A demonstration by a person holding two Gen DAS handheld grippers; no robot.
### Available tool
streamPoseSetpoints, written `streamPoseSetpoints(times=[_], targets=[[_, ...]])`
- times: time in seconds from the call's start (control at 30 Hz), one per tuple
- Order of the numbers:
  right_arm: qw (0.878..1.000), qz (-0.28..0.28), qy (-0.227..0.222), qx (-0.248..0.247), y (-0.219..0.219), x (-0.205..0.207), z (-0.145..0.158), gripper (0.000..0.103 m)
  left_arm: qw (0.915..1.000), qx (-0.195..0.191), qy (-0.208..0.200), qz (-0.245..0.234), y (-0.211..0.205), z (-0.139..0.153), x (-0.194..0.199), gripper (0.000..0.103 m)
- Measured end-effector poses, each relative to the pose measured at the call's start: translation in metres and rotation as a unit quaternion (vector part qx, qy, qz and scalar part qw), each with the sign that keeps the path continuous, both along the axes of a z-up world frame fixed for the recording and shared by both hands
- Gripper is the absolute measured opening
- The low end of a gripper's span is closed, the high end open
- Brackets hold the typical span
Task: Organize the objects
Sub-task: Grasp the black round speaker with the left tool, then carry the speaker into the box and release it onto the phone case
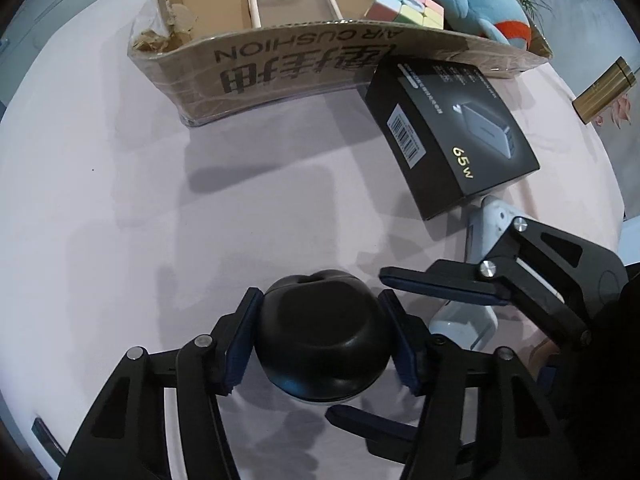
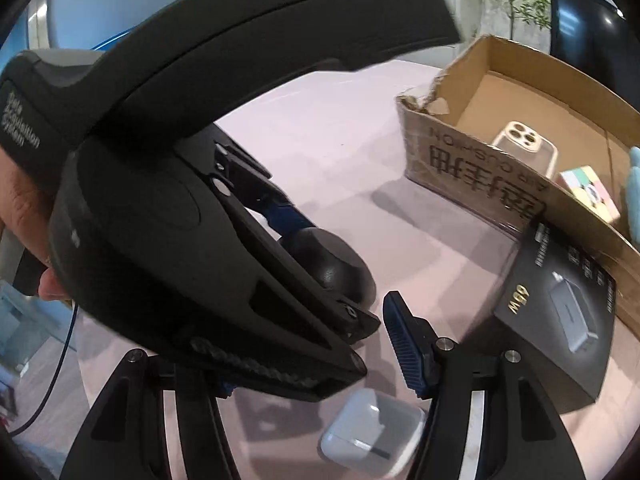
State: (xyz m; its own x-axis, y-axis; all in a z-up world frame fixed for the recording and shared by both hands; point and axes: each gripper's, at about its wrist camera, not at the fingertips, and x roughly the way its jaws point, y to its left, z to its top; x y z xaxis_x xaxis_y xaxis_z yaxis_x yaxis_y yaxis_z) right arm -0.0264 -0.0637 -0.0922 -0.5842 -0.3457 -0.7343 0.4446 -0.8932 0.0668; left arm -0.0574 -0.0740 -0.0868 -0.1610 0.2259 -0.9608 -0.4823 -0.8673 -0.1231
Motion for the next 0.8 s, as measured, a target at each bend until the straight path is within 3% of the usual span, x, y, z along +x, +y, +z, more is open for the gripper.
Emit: streamPoseSetpoints(times=[0.53, 0.8], targets=[[1.0, 0.02, -0.001, -0.011, -0.003, -0.019, -0.003, 0.06, 0.9997, 0.022, -0.006, 0.007, -0.014, 0.006, -0.004, 0.056], [0.999, 0.01, 0.036, -0.017, 0.011, -0.012, 0.026, 0.06, 0.9994, 0.024, 0.024, -0.005, -0.006, 0.043, -0.005, 0.056]])
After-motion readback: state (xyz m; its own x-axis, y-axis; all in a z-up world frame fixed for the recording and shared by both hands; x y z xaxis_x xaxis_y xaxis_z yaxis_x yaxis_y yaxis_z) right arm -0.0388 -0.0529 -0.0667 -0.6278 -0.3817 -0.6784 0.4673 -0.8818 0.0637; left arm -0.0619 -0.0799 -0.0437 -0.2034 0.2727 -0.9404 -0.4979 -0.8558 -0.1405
